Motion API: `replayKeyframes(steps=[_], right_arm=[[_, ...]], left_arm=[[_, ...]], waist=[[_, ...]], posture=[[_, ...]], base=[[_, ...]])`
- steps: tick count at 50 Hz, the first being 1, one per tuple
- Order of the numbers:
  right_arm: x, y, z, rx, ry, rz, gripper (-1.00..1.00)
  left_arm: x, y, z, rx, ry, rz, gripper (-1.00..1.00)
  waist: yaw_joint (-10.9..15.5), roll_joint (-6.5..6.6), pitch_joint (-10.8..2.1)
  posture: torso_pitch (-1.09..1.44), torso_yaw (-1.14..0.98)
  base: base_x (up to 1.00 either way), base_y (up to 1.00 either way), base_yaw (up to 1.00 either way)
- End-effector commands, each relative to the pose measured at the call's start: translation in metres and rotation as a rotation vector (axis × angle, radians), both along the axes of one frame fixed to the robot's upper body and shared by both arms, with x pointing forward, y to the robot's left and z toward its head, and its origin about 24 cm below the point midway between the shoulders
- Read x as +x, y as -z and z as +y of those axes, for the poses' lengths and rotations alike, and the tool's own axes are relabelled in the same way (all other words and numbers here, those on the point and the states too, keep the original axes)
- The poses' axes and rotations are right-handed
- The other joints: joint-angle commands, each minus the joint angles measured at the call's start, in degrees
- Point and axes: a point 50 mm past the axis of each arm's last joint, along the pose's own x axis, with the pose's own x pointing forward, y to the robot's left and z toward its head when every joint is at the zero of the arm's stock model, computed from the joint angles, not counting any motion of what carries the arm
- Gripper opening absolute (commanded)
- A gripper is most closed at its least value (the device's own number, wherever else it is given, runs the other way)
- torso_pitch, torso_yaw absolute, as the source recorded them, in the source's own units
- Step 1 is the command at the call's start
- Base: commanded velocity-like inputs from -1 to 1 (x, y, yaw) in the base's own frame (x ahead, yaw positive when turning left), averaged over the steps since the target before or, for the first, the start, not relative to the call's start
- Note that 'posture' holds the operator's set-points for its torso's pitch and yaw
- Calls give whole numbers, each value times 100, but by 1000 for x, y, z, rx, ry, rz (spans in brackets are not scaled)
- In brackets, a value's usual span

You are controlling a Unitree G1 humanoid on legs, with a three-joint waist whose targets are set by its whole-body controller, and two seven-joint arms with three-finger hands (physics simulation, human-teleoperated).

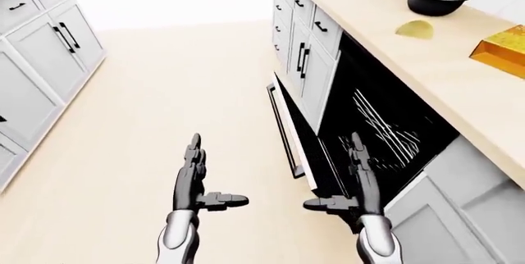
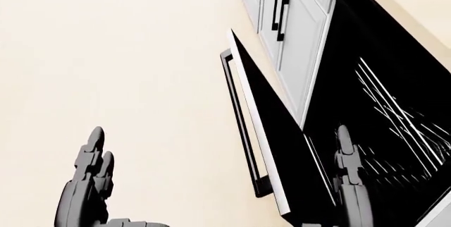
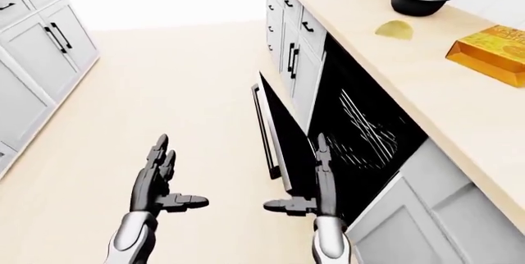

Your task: Close the dishwasher door

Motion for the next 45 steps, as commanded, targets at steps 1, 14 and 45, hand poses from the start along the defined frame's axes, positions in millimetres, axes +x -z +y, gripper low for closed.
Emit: replayKeyframes(steps=[1, 14, 45], right_arm=[[4, -17, 5, 2, -26, -93, 100], [5, -17, 5, 2, -25, -92, 100], [0, -19, 3, 9, -23, -102, 100]], left_arm=[[4, -18, 3, 12, -10, -97, 100], [6, -17, 3, 12, -10, -96, 100], [3, -20, 4, 10, -14, -100, 100]], waist=[[27, 10, -55], [92, 261, -127], [13, -23, -124]], posture=[[0, 0], [0, 0], [0, 0]], base=[[0, -23, 0], [0, -24, 0], [0, -5, 3]])
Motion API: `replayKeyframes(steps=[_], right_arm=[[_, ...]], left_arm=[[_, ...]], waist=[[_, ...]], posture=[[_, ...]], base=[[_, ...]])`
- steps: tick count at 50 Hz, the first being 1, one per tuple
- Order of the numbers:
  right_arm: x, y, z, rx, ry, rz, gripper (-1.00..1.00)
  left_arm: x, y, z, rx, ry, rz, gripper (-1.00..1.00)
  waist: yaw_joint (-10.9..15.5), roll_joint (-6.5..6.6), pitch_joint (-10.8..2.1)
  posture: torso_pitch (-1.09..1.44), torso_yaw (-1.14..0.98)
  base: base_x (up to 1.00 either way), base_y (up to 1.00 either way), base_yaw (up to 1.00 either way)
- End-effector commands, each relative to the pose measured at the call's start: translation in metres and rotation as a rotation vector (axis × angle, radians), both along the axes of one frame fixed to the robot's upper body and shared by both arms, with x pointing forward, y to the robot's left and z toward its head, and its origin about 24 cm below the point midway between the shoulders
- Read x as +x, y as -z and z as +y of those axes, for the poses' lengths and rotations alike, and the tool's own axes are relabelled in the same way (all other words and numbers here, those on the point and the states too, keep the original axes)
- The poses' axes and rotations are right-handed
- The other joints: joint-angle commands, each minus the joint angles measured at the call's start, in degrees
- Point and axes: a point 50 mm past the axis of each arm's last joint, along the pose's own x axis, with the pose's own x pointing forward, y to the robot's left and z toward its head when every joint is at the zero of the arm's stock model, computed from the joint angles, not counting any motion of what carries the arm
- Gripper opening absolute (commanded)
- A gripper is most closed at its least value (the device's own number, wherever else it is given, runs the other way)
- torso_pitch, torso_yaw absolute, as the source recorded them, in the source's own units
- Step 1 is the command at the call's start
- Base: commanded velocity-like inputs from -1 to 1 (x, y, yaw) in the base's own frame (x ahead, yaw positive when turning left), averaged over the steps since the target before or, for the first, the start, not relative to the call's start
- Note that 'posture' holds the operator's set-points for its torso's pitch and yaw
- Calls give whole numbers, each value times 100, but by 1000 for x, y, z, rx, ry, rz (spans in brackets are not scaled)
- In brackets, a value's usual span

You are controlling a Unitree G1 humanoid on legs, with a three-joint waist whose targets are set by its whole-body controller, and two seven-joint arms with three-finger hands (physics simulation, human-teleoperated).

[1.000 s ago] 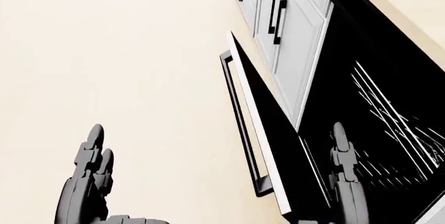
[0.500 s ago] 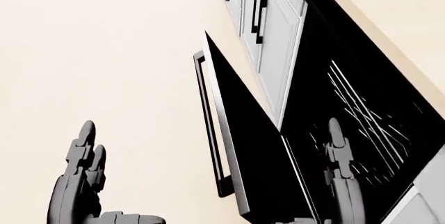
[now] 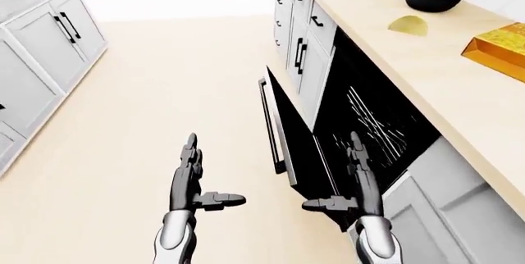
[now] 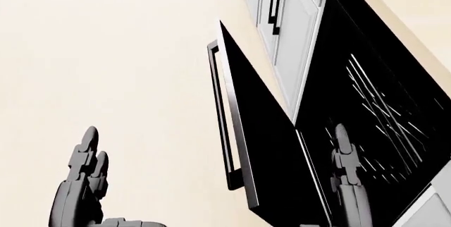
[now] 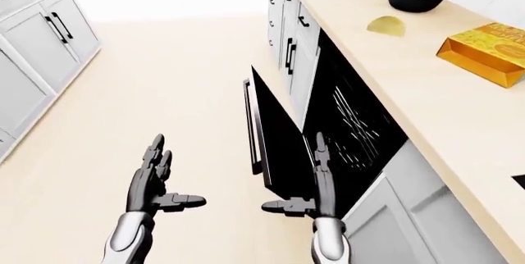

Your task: Close the dishwasher door

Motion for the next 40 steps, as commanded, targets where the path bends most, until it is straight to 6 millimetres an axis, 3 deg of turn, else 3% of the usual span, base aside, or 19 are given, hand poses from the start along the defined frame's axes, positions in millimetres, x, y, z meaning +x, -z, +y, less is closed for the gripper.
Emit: replayKeyframes(steps=[1, 4, 7, 9, 12, 16, 18, 21, 22, 24, 26, 29, 30, 38, 39, 40], right_arm=[[2, -16, 0, -6, -4, -85, 100], [3, -15, -1, -4, -3, -84, 100], [3, -15, 0, -3, -4, -83, 100], [3, -15, 0, -3, -4, -83, 100], [4, -14, 1, -3, -7, -82, 100], [4, -14, 1, -1, -7, -80, 100], [4, -13, 1, -1, -8, -79, 100], [4, -14, 1, -3, -9, -83, 100], [4, -16, 1, -7, 6, -86, 100], [5, -16, 0, 2, 15, -78, 100], [5, -16, 0, 1, 17, -78, 100], [4, -18, -1, -3, 21, -81, 100], [3, -18, 0, -2, 20, -85, 100], [2, -19, 0, -5, 14, -84, 100], [2, -19, 0, -5, 14, -84, 100], [2, -18, 0, -5, 12, -84, 100]], left_arm=[[4, -18, -2, 4, 6, -98, 100], [4, -19, -1, 4, 6, -99, 100], [4, -19, -1, 4, 6, -100, 100], [4, -19, -1, 4, 6, -99, 100], [4, -19, -2, 5, 7, -99, 100], [4, -18, -2, 5, 8, -98, 100], [4, -18, -2, 6, 9, -97, 100], [5, -17, -2, 5, 8, -97, 100], [5, -17, -2, 6, 8, -96, 100], [5, -17, -2, 6, 8, -96, 100], [5, -17, -2, 6, 8, -96, 100], [5, -18, -1, 5, 7, -97, 100], [5, -18, -1, 5, 7, -98, 100], [3, -19, -1, 4, 5, -99, 100], [3, -19, -1, 4, 5, -99, 100], [3, -19, -1, 4, 5, -99, 100]], waist=[[-8, 27, -65], [-24, -127, -32], [-29, -20, -40], [1, -49, -48], [18, 11, -54], [-12, 249, 2], [11, 571, -82], [45, 450, -51], [46, 361, 27], [13, 256, -58], [25, 149, 14], [61, -192, -63], [55, -49, -20], [3, 41, -166], [-5, 63, -274], [-9, 82, -164]], posture=[[0, 0], [0, 0], [0, 0], [0, 0], [0, 0], [0, 0], [0, 0], [0, 0], [0, 0], [0, 0], [0, 0], [0, 0], [0, 0], [0, 0], [0, 0], [0, 0]], base=[[0, 0, 24], [0, 0, 24], [0, 0, 24], [0, 0, 27], [0, 0, 38], [0, 0, 41], [0, 0, 53], [0, 0, 50], [0, 0, 0], [0, 0, 0], [0, 0, 0], [0, 0, 0], [0, 0, 0], [0, 0, 0], [5, 0, 0], [23, 0, 0]])
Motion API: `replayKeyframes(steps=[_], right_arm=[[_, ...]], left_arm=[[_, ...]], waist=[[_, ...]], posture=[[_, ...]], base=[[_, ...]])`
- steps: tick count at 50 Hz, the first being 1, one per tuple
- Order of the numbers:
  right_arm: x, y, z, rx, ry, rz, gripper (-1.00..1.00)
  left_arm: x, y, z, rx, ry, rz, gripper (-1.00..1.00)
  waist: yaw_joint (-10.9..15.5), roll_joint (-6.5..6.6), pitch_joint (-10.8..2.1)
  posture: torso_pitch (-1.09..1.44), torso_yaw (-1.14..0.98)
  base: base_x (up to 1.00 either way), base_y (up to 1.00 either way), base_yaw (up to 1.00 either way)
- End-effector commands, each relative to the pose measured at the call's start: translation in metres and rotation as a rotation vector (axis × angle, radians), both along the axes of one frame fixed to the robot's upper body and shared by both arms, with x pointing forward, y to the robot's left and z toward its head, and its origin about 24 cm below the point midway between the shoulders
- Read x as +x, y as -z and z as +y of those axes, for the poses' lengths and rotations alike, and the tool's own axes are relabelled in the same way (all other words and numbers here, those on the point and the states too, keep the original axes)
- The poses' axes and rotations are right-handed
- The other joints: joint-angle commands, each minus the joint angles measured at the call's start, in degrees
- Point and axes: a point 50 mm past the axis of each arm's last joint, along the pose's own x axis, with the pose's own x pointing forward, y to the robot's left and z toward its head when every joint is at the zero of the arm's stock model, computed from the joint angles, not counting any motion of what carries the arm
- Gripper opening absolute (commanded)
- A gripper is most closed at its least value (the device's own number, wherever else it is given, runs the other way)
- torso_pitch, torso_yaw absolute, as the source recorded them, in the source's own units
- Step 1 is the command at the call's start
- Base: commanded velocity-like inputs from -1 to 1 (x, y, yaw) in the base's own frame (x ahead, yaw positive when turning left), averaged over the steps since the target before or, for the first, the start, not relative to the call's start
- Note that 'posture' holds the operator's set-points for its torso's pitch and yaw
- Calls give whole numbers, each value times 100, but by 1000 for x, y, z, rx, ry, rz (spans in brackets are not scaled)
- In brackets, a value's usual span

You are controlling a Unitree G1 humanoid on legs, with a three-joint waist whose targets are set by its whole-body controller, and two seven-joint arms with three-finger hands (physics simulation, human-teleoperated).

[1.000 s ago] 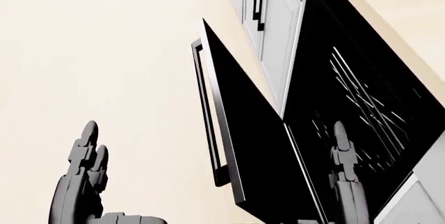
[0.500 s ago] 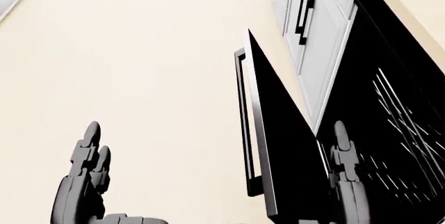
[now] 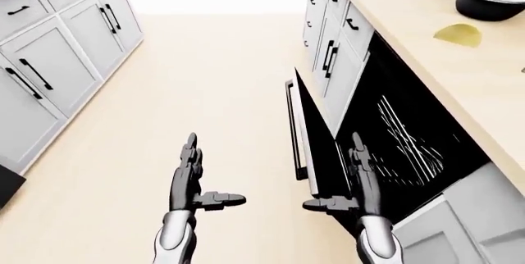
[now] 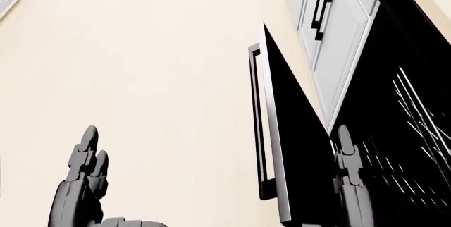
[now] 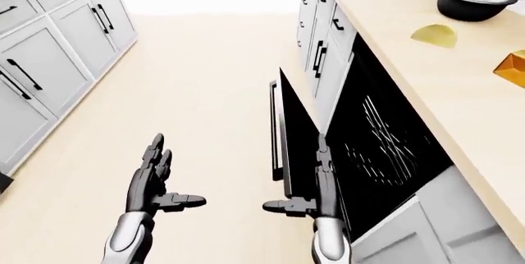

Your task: Close the dishwasher door

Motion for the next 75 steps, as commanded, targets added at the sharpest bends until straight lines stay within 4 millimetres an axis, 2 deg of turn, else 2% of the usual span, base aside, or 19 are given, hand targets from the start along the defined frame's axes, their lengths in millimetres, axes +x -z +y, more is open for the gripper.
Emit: replayKeyframes(steps=[1, 6, 11, 15, 18, 19, 22, 27, 29, 31, 32, 33, 37, 42, 44, 45, 53, 58, 75], right_arm=[[3, -18, 1, -4, -8, -100, 100], [2, -19, 1, -5, -7, -102, 100], [1, -20, 1, -7, -7, -105, 100], [1, -20, 1, -8, -8, -106, 100], [2, -20, 1, -7, -7, -106, 100], [1, -20, 1, -8, -7, -106, 100], [2, -19, 1, -7, -7, -105, 100], [2, -19, 2, -8, -9, -104, 100], [3, -19, 2, -8, -10, -103, 100], [3, -19, 2, -9, -10, -103, 100], [3, -19, 2, -9, -11, -103, 100], [3, -19, 2, -9, -11, -103, 100], [3, -19, 2, -11, -5, -103, 100], [2, -20, 2, -7, -5, -106, 100], [1, -20, 1, -4, -3, -107, 100], [1, -21, 1, -3, -3, -108, 100], [1, -21, 1, -1, 2, -109, 100], [1, -29, 1, 23, 20, -129, 100], [83, -62, 56, 4, -76, -73, 100]], left_arm=[[4, -17, 0, 8, 5, -92, 100], [3, -18, 0, 7, 5, -93, 100], [4, -18, 0, 7, 5, -93, 100], [4, -18, 0, 6, 5, -93, 100], [4, -18, 0, 6, 4, -94, 100], [4, -18, 0, 6, 4, -94, 100], [4, -18, 0, 6, 4, -93, 100], [4, -17, -1, 7, 6, -92, 100], [5, -17, 0, 7, 5, -91, 100], [4, -17, -1, 7, 7, -91, 100], [5, -16, -1, 8, 7, -91, 100], [5, -16, -1, 8, 7, -91, 100], [5, -16, -1, 8, 7, -90, 100], [5, -16, -1, 15, 4, -98, 100], [5, -17, 0, 17, 0, -101, 100], [5, -17, 1, 17, -2, -102, 100], [4, -18, 4, 17, -5, -97, 100], [7, -18, 8, 18, -20, -94, 100], [10, -23, 27, -9, -65, -93, 100]], waist=[[-4, 5, 26], [4, 282, 175], [25, 200, 103], [68, -5, 82], [61, -456, -20], [-31, -207, 41], [-61, -298, 64], [-104, -21, 122], [-130, 181, 99], [-97, 572, -55], [-22, 277, 65], [-56, 405, 93], [47, 298, 70], [64, -84, 93], [117, -290, -21], [88, -165, 39], [-27, -15, -152], [-28, 34, -140], [-8, 79, -85]], posture=[[0, 0], [0, 0], [0, 0], [0, 0], [0, 0], [0, 0], [0, 0], [0, 0], [0, 0], [0, 0], [0, 0], [0, 0], [0, 0], [0, 0], [0, 0], [0, 0], [0, 0], [0, 0], [0, 0]], base=[[30, 0, 0], [33, 0, 0], [33, 0, 0], [33, 0, 0], [33, 0, 0], [32, 0, 0], [32, 0, 0], [33, 0, 0], [33, 0, 0], [33, 0, 0], [32, 0, 0], [32, 0, 0], [28, 0, 0], [0, 0, 0], [0, 0, 0], [0, 0, 0], [0, 0, 0], [0, 0, 0], [0, 0, 0]])
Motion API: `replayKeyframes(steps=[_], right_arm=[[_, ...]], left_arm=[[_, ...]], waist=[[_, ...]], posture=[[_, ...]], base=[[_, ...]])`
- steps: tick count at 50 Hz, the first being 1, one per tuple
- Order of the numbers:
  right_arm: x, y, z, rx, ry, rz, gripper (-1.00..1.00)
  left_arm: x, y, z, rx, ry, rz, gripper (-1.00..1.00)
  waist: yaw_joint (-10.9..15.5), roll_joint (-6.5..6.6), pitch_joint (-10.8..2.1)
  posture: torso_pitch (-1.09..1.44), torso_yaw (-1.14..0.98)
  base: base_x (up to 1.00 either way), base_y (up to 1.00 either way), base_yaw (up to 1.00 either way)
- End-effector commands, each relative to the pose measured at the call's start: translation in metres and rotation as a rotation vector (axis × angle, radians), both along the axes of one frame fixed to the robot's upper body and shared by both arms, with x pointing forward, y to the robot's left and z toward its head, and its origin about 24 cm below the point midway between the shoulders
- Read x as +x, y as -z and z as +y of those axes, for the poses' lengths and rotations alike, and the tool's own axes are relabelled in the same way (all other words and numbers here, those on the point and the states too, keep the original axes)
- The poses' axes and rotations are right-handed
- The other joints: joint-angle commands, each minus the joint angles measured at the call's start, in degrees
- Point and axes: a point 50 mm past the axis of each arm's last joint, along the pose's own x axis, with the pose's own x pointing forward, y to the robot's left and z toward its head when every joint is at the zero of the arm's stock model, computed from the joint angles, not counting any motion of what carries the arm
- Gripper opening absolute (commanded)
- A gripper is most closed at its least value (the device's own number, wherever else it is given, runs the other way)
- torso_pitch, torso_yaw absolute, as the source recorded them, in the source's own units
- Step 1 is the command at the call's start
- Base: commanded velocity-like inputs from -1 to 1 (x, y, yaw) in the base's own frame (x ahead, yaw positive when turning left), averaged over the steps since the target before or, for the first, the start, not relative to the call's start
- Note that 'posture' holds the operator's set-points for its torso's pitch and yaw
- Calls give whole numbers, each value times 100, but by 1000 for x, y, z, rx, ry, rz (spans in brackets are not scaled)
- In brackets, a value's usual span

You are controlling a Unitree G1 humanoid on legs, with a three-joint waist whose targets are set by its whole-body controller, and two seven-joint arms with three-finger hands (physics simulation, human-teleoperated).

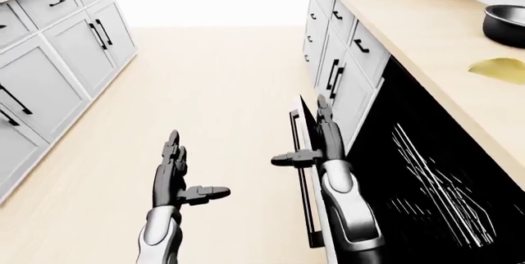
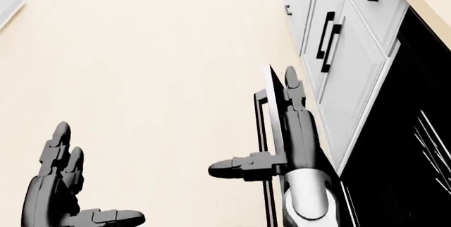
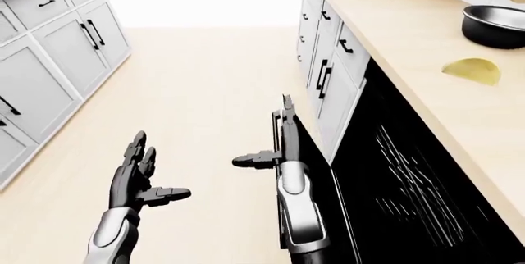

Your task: Close the dishwasher door

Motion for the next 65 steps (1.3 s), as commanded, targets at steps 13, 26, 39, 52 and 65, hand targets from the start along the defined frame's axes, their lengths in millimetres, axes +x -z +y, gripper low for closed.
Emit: replayKeyframes(steps=[13, 26, 39, 52, 65], right_arm=[[71, 18, 70, -20, -151, 64, 100], [61, 42, 84, -25, -234, 171, 100], [45, 52, 112, -65, -332, 208, 100], [28, 69, 126, -76, -406, 279, 100], [21, 76, 130, -93, -429, 305, 100]], left_arm=[[3, -20, 6, -6, -1, -90, 100], [3, -21, 9, -12, -5, -94, 100], [2, -24, 14, -18, -14, -99, 100], [-2, -28, 19, -28, -17, -126, 100], [-1, -27, 19, -24, -17, -124, 100]], waist=[[-21, 120, -141], [-17, 133, -207], [-56, 183, -245], [-56, 226, -215], [-49, 230, -51]], posture=[[0, 0], [0, 0], [0, 0], [2, 0], [7, 0]], base=[[0, 0, 0], [0, 0, 0], [0, 0, 0], [0, 0, 0], [0, 0, 0]])
